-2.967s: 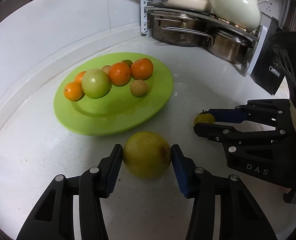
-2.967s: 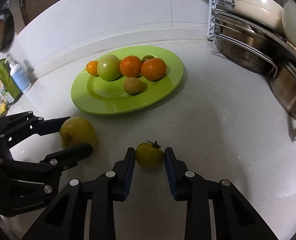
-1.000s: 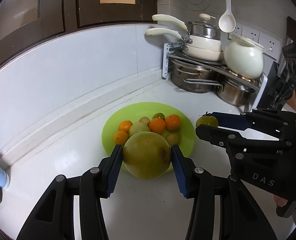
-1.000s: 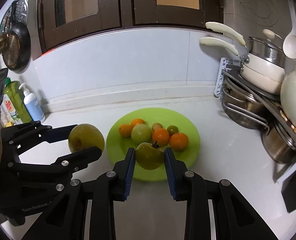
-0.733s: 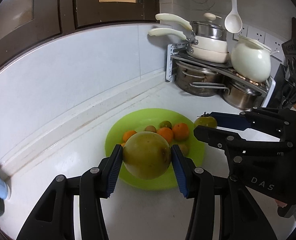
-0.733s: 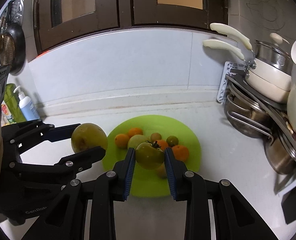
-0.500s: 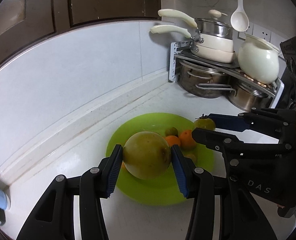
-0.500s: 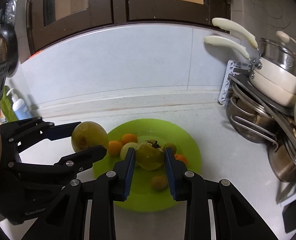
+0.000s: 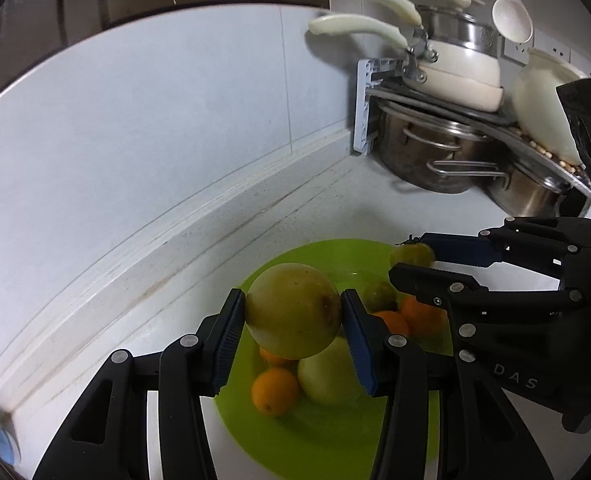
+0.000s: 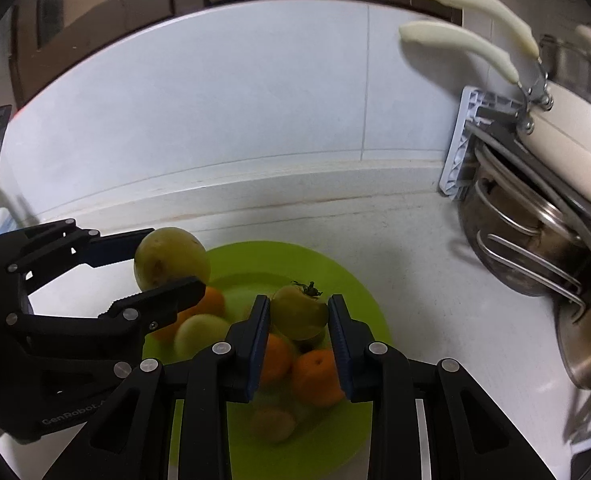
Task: Organize fruits
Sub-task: 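Carry the yellow-green fruit onto the plate with the left tool while the right tool carries the tomato there, then open both tools to release the fruits and lift away from the plate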
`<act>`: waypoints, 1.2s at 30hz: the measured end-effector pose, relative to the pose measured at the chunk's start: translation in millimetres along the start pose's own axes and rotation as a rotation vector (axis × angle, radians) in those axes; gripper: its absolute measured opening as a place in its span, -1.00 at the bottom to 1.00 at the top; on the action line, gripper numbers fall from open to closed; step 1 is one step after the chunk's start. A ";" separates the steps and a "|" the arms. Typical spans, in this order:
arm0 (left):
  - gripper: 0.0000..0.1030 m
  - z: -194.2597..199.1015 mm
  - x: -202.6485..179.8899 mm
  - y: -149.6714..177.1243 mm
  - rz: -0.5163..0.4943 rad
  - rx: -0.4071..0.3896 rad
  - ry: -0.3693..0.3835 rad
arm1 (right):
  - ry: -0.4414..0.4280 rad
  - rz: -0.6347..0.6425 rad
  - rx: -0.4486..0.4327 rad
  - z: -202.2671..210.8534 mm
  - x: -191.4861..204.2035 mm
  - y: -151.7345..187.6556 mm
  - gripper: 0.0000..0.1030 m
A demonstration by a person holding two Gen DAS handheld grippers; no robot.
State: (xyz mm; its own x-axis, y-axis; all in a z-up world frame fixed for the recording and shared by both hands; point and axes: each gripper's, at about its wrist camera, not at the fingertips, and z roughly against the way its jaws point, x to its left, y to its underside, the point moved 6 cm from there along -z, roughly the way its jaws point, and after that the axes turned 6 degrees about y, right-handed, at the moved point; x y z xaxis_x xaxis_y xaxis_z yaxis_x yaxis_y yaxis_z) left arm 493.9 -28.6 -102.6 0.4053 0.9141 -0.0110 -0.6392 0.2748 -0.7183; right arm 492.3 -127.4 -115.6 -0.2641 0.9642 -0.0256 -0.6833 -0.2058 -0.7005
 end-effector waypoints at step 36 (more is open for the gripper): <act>0.28 41.2 27.6 22.0 0.110 -0.049 -0.077 | -0.014 -0.029 0.000 -7.3 5.5 -0.2 -0.04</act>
State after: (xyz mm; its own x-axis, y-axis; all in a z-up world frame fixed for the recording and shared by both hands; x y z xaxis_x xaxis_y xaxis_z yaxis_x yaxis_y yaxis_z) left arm 464.2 14.9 -90.0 0.2822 0.9586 -0.0395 -0.6436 0.1586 -0.7488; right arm 496.0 -120.8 -120.8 -0.2542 0.9671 0.0047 -0.6908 -0.1782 -0.7008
